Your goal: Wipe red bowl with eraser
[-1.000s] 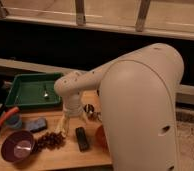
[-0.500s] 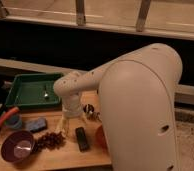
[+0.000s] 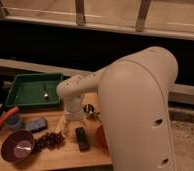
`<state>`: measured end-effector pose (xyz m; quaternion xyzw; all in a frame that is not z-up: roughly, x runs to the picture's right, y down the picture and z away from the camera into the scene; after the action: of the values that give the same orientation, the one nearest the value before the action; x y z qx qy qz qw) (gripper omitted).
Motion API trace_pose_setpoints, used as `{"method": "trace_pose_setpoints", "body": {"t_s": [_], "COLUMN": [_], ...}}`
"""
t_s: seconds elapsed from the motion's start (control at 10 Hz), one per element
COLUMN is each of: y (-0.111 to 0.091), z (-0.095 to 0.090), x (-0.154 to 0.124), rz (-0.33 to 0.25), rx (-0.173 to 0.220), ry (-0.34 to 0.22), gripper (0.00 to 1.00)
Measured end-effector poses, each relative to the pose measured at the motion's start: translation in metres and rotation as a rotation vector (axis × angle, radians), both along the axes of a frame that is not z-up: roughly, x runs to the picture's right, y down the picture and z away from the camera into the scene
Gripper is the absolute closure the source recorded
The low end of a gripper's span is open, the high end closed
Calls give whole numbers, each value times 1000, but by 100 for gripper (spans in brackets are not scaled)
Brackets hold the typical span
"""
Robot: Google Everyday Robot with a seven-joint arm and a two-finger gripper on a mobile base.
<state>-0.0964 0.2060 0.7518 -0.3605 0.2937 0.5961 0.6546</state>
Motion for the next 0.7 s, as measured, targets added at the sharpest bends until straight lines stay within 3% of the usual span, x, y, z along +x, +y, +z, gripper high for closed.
{"method": "trace_pose_setpoints", "body": {"t_s": [0.5,0.7], "y": [31,44], "z": [14,25], "x": [8,22], "rz": [4,17], "rx": [-90,-124], "ry": [-17,3], "gripper": [28,28]}}
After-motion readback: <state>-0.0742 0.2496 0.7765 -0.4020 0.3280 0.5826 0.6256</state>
